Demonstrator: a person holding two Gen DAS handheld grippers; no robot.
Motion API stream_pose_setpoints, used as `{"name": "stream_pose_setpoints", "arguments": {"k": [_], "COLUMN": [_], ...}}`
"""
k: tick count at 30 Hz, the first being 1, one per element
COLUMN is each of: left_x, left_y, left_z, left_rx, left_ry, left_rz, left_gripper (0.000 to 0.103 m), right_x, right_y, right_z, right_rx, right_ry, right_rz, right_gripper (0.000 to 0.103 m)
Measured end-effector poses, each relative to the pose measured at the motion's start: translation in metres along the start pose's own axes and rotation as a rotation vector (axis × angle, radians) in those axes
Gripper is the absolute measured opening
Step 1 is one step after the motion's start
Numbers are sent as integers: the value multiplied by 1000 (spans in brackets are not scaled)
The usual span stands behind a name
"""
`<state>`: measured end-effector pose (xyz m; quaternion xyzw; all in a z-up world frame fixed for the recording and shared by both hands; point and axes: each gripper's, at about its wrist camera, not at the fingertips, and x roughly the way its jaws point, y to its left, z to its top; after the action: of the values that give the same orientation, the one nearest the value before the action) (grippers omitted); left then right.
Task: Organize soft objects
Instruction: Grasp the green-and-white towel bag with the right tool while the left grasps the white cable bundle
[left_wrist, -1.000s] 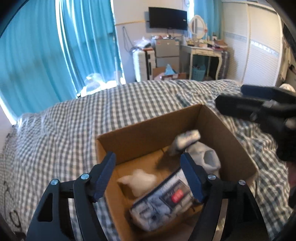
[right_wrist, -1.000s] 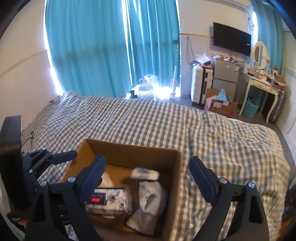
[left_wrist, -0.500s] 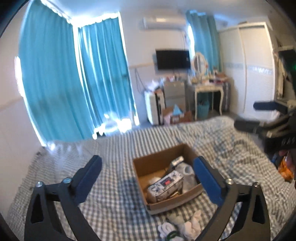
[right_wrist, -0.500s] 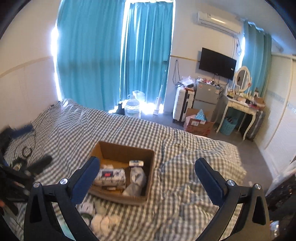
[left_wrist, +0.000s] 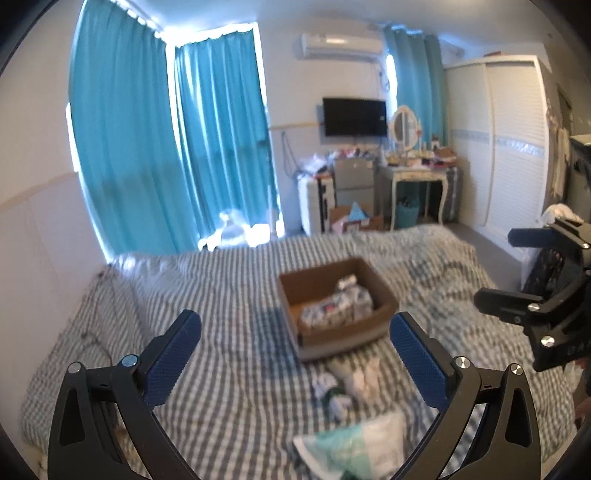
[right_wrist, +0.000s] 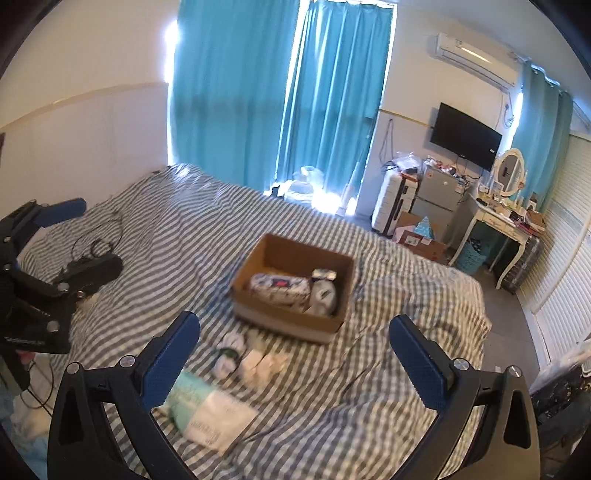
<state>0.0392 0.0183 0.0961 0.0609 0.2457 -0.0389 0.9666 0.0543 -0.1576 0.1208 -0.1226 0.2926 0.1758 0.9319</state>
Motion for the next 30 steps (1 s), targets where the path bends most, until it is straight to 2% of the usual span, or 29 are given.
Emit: {"name": "stream_pose_setpoints", "arguments": {"k": [3,9,12,18,20,23,25,26,28,29,30], "left_x": [11,39,53,71,73,74,74,74,73,73,73], "left_y": [2,8,12,21,23,27,29,28,27,26,25], "left_z": [-34,-111,-143,-168,-168,-169,-170,-170,-169,-168,-167], "left_rx": [-20,-59,-77,-112,-121,-132,-138,-139,-135,-130,-126], "left_ry": [85,206,260,324,324,321,320,318,315,312,309], "left_rz": [-14,55,90,94,97,92,88,83,78,76,73], "left_gripper": [103,103,103,103,103,103,103,103,103,103,103], "right_x": [18,82,113,166,178,189,196,197,194,190,185], "right_y": [19,50,68,102,106,112,113,113,110,107,102], "right_z": [-29,-102,-133,-172,-177,-186,-191,-193,-192,-190,-187], "right_rx": [-7,6,-18,-18,-2,-1,-12,-12,-11,-2,1], "right_ry": [56,186,252,380,413,458,490,500,498,493,480], "right_rz": [47,149,159,260,283,296,283,289,299,313,312], "right_gripper": [103,103,103,101,91,85,69,65,34,33,27]}}
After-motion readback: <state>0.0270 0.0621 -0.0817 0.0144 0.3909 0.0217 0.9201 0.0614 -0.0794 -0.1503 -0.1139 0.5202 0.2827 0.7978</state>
